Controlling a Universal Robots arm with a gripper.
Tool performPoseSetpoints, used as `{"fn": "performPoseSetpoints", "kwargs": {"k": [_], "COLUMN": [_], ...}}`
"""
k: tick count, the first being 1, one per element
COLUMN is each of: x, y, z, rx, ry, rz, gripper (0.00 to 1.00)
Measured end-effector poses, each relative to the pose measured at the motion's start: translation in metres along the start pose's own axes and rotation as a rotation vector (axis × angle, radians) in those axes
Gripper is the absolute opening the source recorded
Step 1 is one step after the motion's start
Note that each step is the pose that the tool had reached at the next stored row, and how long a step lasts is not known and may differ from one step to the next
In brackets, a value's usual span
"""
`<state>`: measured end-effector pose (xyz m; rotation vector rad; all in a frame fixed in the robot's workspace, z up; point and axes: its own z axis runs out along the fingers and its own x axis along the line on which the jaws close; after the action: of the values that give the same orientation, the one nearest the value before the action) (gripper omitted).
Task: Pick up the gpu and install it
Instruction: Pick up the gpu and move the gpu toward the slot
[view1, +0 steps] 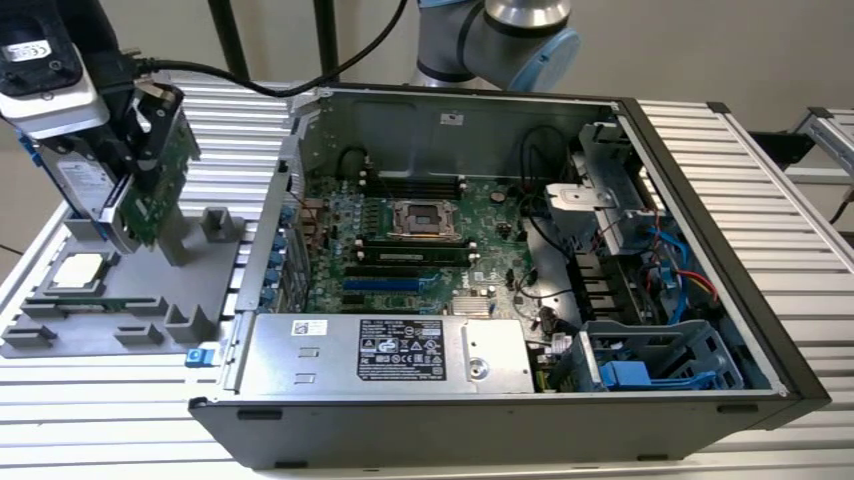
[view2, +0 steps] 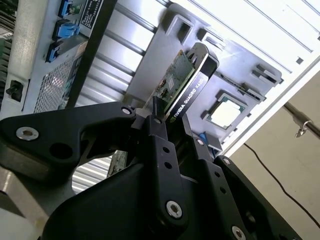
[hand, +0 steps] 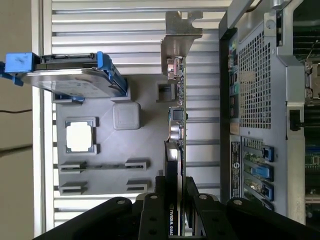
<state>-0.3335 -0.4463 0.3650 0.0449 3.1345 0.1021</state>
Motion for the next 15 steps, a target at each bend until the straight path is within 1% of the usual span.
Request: {"fn": "performPoseSetpoints", "kwargs": {"k": [9, 15], "x": [-0.0002, -0.0001], "y": [0.0003, 0.0008], "z": [-0.0063, -0.0121], "rx": [0.0000, 0.0000], "ry": [0.0000, 0.0000], "rz": [0.000, 0.000], "gripper": [0.00, 0.00]}}
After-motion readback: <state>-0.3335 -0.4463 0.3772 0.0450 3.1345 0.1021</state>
